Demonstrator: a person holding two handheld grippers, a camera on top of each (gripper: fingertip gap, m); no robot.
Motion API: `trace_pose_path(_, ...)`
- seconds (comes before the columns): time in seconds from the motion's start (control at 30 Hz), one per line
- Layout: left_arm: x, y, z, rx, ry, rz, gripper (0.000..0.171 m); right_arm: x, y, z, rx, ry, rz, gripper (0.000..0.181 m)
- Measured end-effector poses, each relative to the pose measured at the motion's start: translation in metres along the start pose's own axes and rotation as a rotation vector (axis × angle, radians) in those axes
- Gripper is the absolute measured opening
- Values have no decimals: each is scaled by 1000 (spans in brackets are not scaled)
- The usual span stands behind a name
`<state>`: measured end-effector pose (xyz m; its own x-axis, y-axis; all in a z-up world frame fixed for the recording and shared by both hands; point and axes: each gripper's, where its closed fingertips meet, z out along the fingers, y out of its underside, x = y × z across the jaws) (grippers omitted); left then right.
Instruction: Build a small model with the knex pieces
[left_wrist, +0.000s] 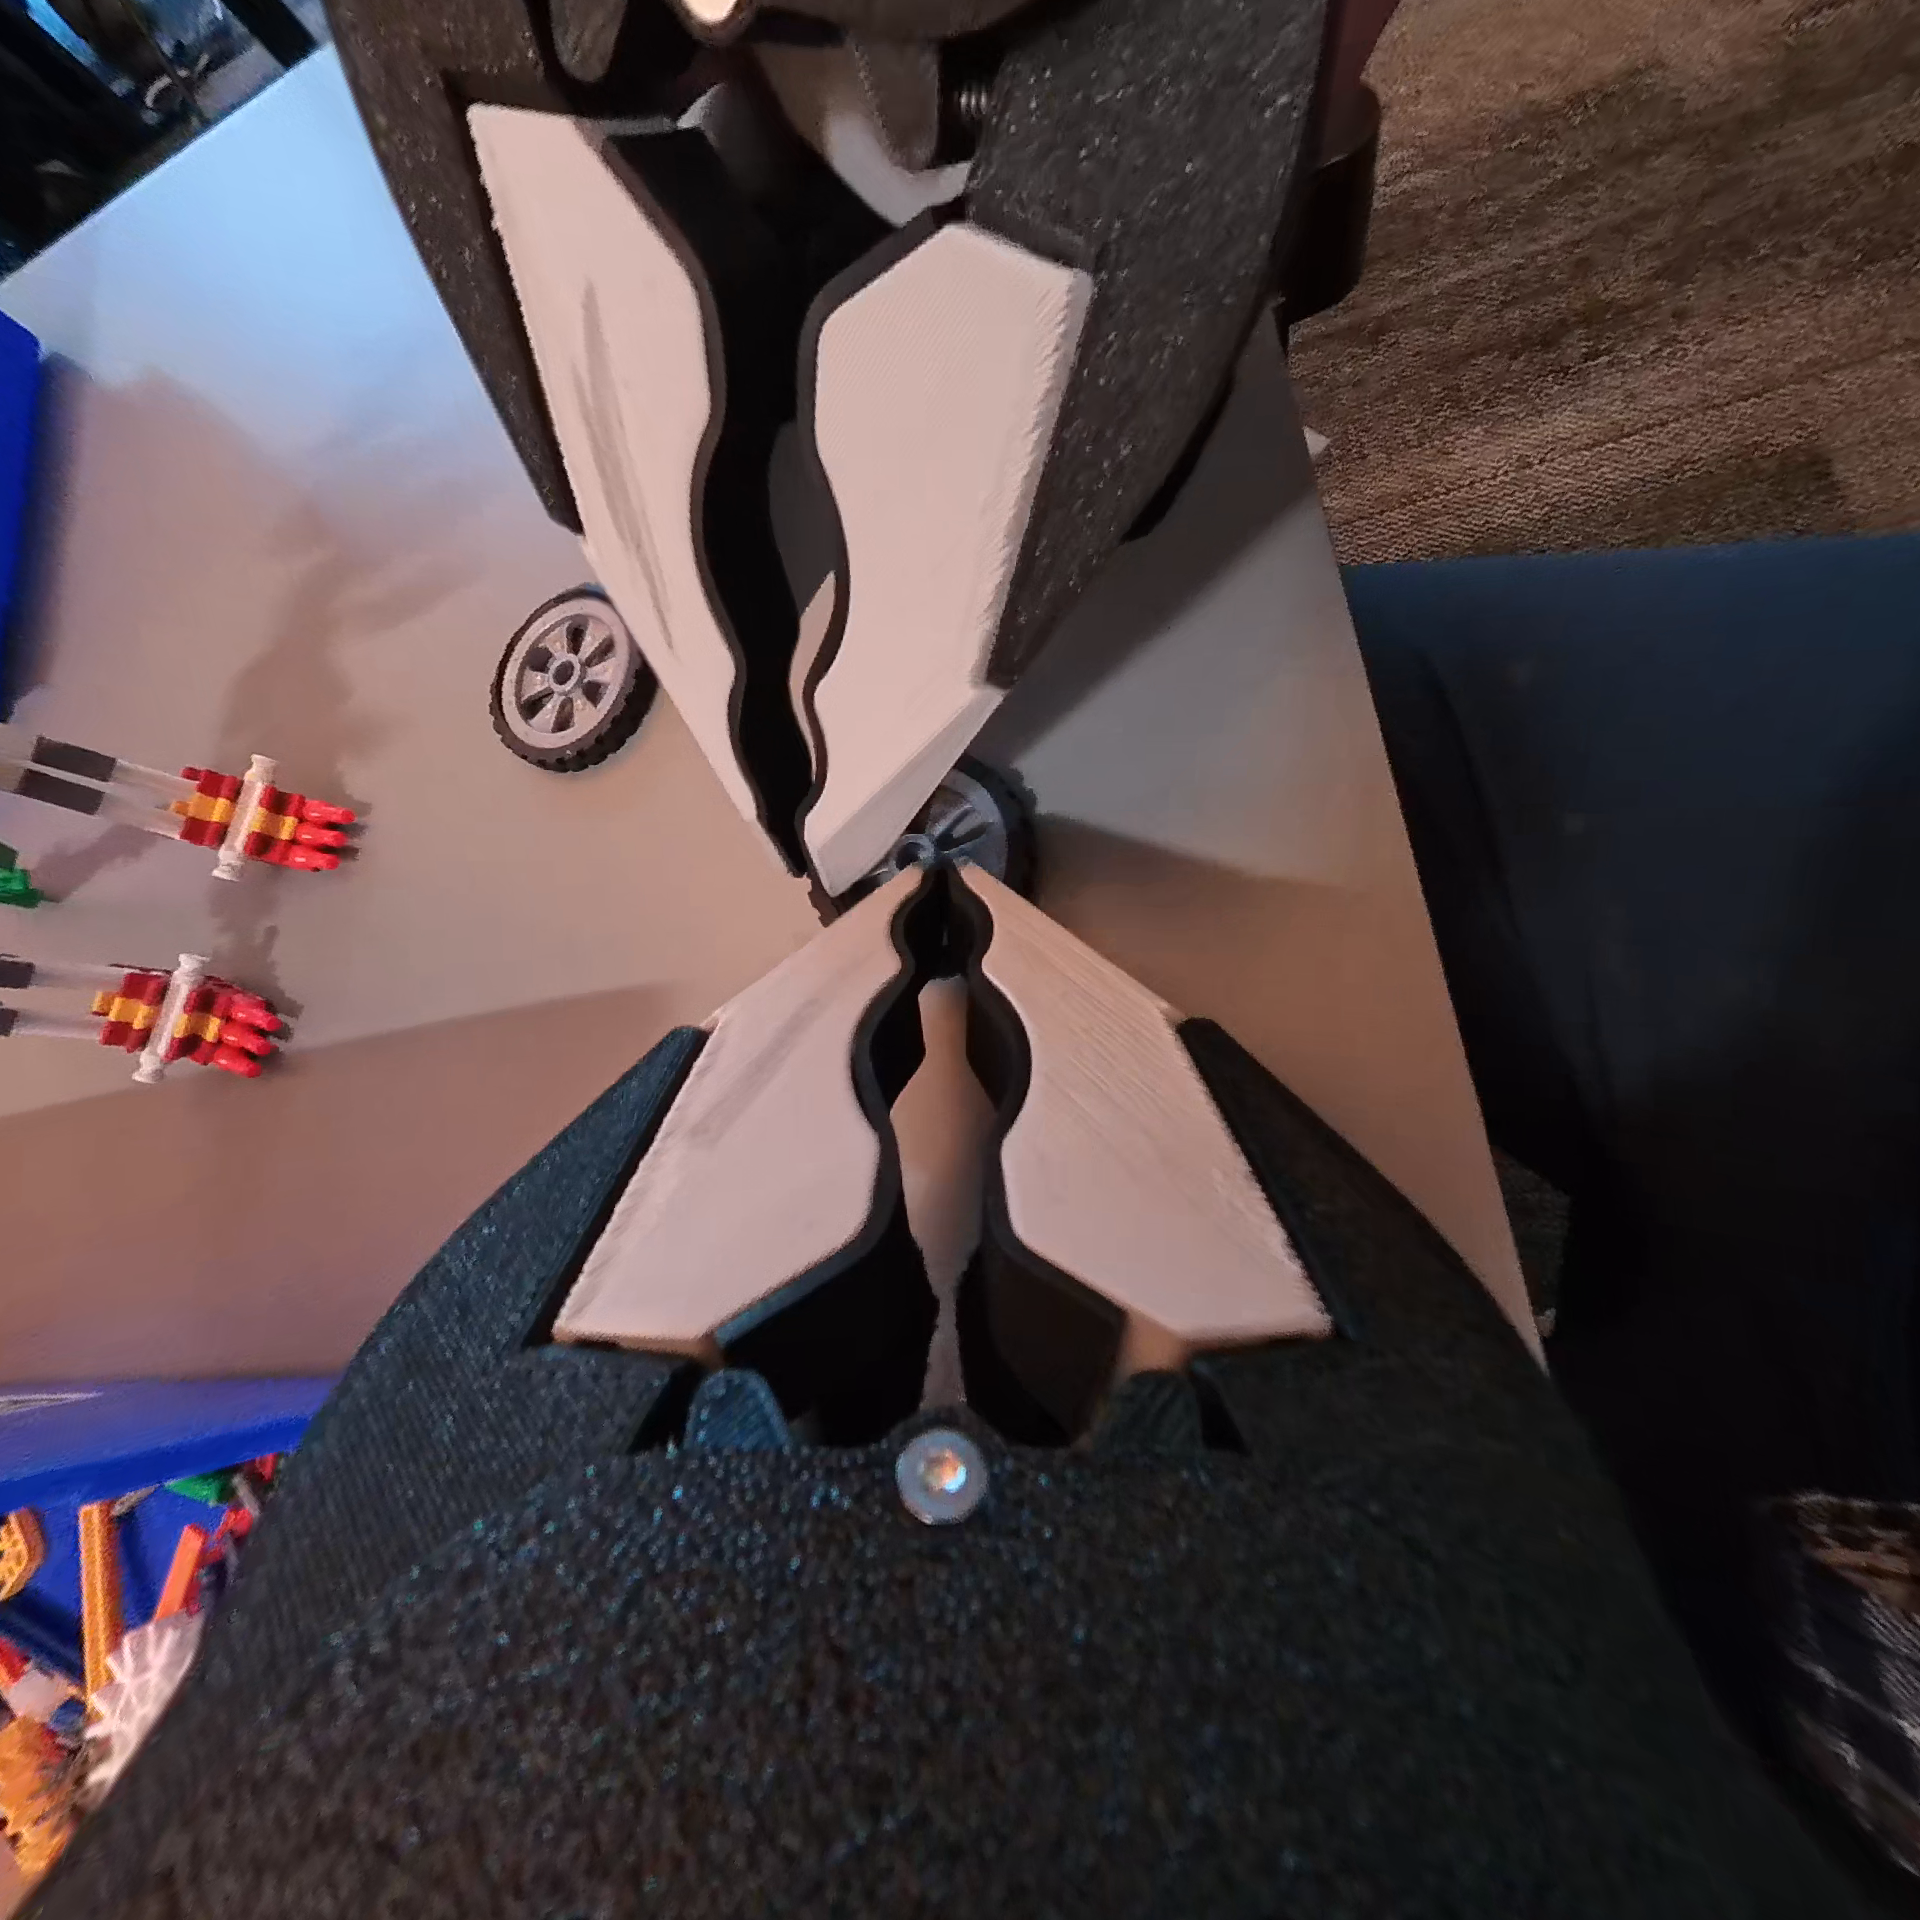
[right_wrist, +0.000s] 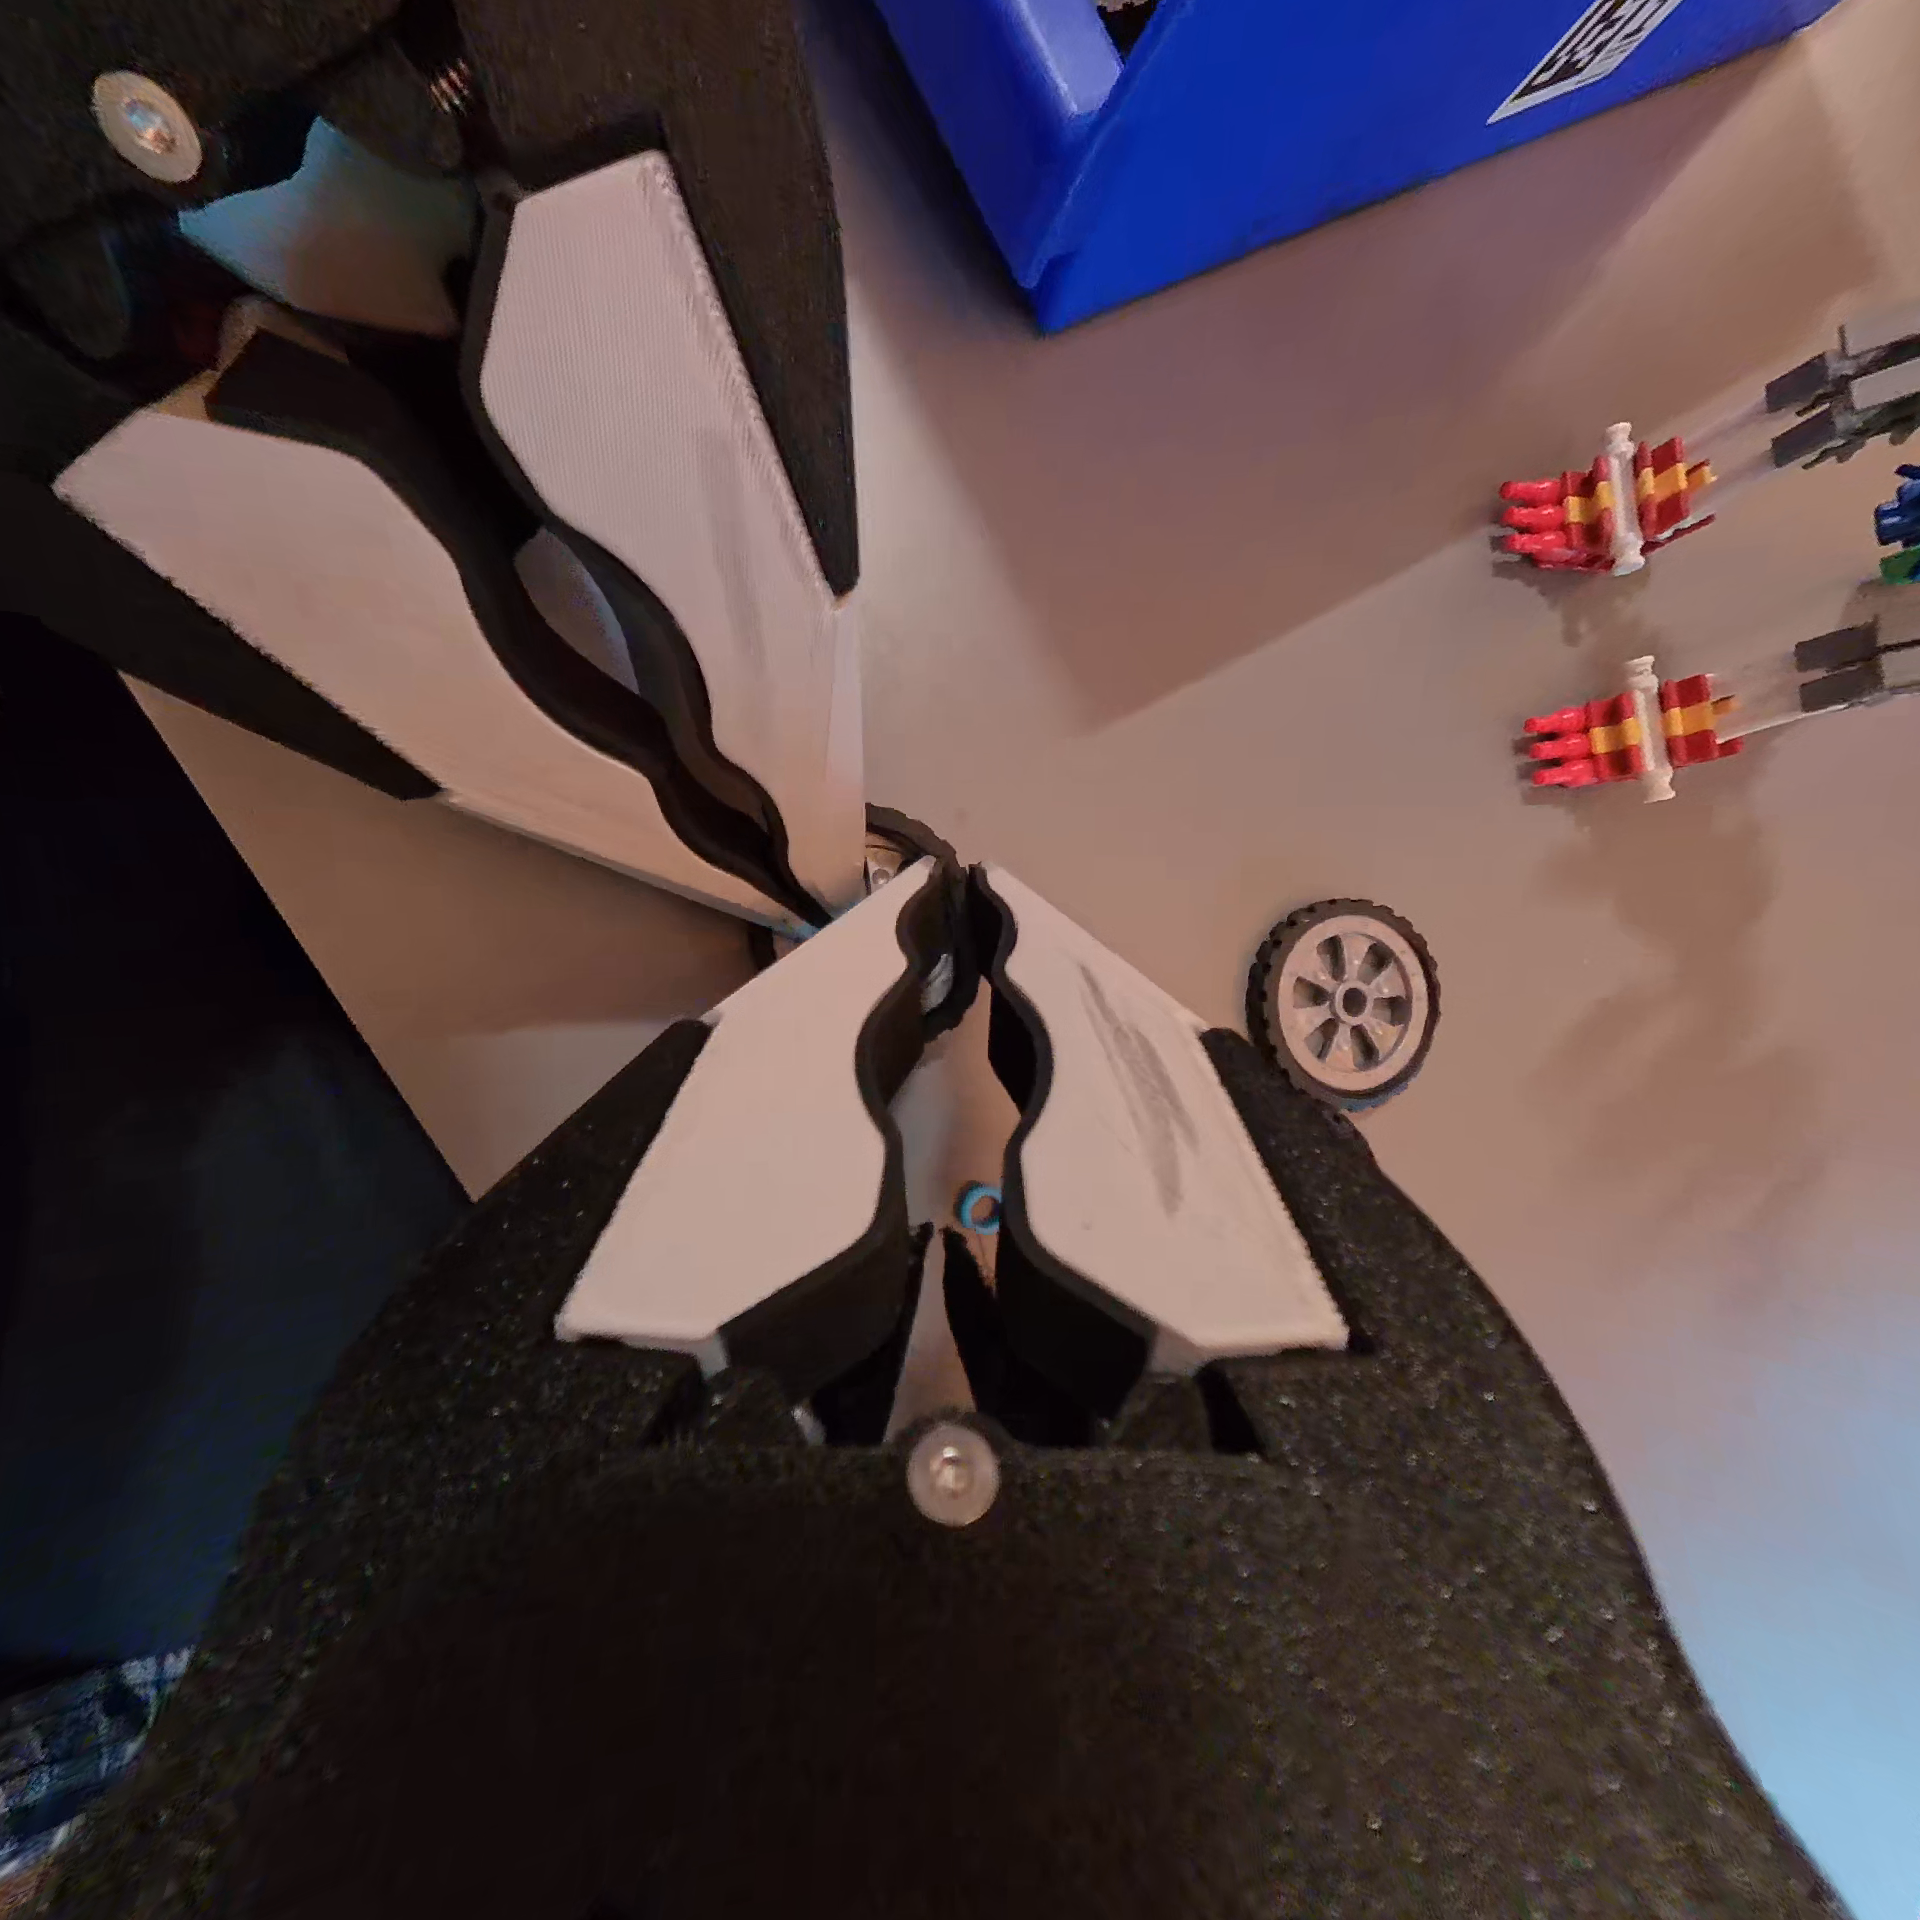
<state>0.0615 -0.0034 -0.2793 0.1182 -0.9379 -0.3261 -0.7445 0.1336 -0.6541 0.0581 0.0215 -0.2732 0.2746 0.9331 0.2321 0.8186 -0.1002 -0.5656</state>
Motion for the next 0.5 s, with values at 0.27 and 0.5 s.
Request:
trace_pose_path(0.27,0,-1,3,15,29,-12,0,3,-3,4,-43,-32,31,3)
trace_pose_path(0.5,1,-2,4,17,36,-8,0,3,-5,6,-82,-120,84,2)
